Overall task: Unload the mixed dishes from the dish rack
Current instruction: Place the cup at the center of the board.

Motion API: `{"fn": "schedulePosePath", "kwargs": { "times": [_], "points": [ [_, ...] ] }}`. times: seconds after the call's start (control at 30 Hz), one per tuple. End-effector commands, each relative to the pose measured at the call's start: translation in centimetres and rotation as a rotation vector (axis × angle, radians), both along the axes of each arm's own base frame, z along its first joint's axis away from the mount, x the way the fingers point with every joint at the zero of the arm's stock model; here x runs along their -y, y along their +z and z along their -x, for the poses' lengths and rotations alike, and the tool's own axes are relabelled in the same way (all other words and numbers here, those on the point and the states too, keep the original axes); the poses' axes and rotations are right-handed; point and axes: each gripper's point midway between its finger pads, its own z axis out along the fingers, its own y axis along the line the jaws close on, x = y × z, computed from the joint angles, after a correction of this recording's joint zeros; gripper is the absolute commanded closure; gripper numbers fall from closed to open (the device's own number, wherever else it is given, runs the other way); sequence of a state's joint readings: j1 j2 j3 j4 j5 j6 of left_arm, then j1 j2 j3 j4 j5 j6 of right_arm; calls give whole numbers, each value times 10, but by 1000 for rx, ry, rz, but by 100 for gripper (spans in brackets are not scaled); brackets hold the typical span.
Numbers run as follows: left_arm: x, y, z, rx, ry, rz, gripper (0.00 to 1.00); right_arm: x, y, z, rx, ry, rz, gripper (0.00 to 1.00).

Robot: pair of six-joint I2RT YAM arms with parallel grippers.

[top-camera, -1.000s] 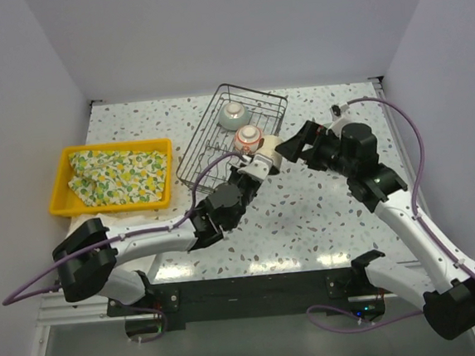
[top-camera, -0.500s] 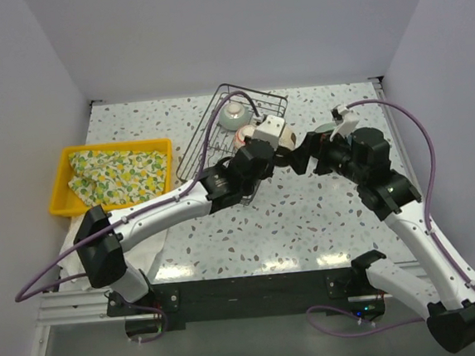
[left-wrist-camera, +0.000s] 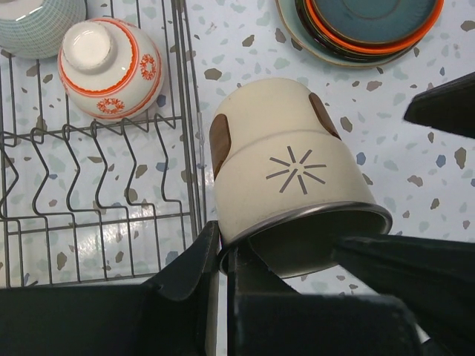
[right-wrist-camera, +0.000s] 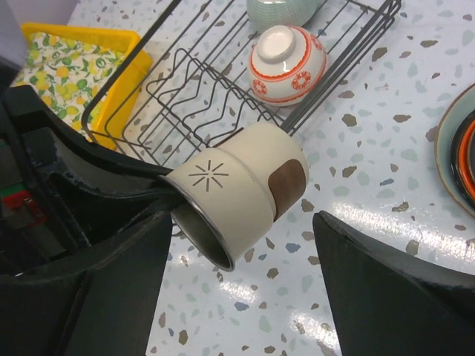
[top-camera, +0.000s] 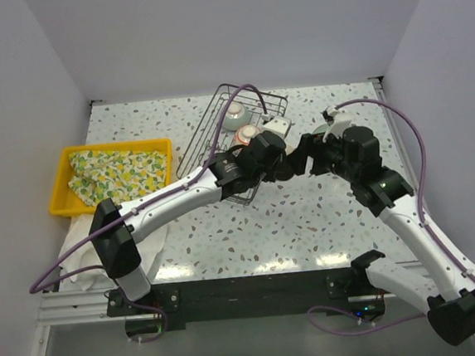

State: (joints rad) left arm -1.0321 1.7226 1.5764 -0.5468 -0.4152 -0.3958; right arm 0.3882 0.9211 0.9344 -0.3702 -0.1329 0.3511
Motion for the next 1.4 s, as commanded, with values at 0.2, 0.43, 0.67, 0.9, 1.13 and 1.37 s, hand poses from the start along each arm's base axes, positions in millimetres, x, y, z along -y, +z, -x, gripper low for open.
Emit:
{"fn": "schedulePosePath", "kwargs": {
  "times": [0.2,0.43,0.67,0.9,1.13,1.37],
  "points": [
    [3,24,-4,-16,12,72,100,-27,-11,-7,32,38,96,39],
    [5,31,-1,-27,-15,102,100,-12,-26,-20,50,-81,190,62],
    [9,44,9,-52,-56,161,100,-13,-40,-26,38,-101,278,72],
    [16,62,21,-60,-122,247,100,8,-55,-30,0,-201,381,99],
    [17,82,26,-42,-163,348,83,21,-49,-30,11,-233,443,100],
    [-8,115,25,60,-139,444,55,36,-47,-27,8,-270,508,100]
  ]
}}
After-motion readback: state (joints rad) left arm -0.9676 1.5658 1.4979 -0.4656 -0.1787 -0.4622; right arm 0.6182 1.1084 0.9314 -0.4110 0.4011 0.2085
